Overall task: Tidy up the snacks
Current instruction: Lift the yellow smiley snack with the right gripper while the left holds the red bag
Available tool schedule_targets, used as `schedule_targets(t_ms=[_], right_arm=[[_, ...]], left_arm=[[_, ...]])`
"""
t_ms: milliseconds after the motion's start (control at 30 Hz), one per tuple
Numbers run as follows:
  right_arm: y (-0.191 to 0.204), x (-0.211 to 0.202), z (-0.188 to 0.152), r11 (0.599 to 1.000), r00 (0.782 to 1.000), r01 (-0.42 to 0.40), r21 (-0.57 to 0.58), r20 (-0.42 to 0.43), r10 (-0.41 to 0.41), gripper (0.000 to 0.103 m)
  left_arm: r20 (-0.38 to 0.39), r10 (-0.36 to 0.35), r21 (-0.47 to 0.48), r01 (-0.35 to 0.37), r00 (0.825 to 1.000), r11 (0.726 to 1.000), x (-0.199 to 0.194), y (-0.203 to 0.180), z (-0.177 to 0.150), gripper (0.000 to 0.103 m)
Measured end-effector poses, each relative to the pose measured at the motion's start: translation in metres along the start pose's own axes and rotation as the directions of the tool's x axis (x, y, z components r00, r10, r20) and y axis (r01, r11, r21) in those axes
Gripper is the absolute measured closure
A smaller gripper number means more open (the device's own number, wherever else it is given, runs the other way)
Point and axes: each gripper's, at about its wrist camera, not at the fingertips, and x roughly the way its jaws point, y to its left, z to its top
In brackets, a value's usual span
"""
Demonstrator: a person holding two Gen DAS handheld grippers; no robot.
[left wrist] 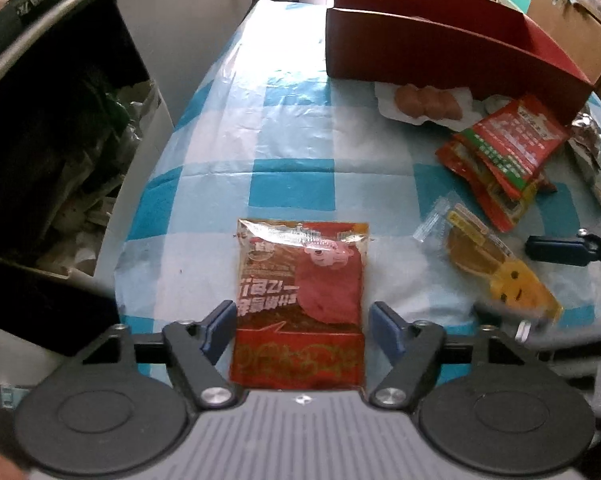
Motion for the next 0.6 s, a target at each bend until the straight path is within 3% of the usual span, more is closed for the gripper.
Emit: schedule_targets(t_ms=[33, 167, 467, 500, 600], right_arm=[[-0.003, -0.002, 0.000, 1.000, 1.000, 0.004, 0.017, 0.001, -0.004, 0.047], [-0.012, -0.004, -0.001, 0.998, 1.000, -0.023, 0.066, 0.002, 0.023, 0.058], [-0.034, -0.042, -0.001, 0.977, 0.992, -0.079, 0.199, 0.114, 0.057, 0.064], [-0.037, -0.046, 0.000, 0.973, 0.991, -0.084, 0.214, 0.124, 0.058, 0.081], [-0.047, -0.055, 0.002, 0.960, 0.986, -0.106, 0.259, 0.149, 0.069, 0.083]], left_arm=[[0.001, -0.004, 0.001, 0.004, 1.000, 1.000, -0.002, -0.001, 0.000, 0.043], [-0.006, -0.069, -0.015, 0.069, 0.998, 0.998, -0.004, -0.004, 0.004, 0.043], [0.088, -0.184, -0.055, 0.189, 0.979, 0.980, -0.031, -0.004, 0.022, 0.043], [0.094, -0.196, -0.062, 0.202, 0.976, 0.977, -0.032, -0.004, 0.024, 0.043], [0.111, -0.223, -0.067, 0.231, 0.969, 0.971, -0.038, -0.003, 0.029, 0.043]])
